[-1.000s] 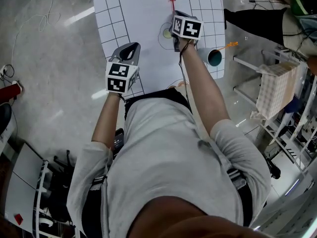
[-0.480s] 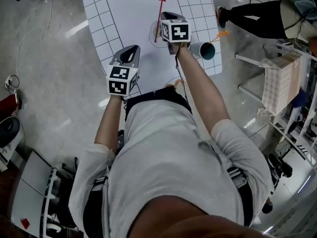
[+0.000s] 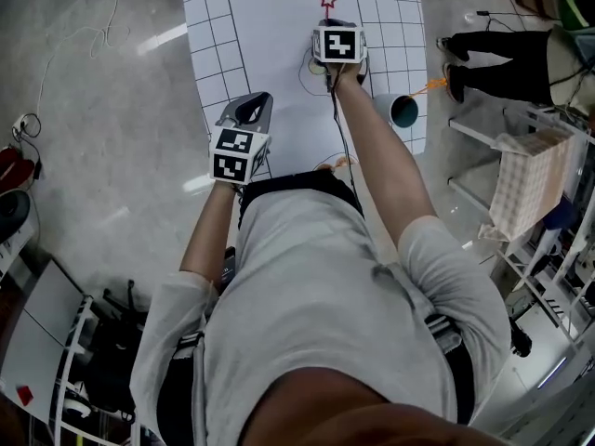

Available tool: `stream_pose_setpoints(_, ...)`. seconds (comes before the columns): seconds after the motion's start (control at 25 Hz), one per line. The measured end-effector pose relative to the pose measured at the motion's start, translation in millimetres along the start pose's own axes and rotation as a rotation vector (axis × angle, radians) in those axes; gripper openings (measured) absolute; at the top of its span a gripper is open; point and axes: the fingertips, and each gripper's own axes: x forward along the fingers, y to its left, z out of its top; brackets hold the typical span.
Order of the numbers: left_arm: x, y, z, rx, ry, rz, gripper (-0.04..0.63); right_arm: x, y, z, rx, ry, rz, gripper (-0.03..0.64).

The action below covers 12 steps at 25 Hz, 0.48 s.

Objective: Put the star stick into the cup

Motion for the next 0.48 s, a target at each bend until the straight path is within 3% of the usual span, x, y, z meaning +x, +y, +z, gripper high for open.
stream_pose_setpoints(0.2,1,-5,0,0.007,0.005,-0.001,0.003,-8,2,-1,0.003,-0.037,0.071,0.014)
stream_pose_setpoints(0.48,4,-8,17,0.027,-0.038,0.023,0.003,-63,21,24,0.034,-0.282,0.204,0.014)
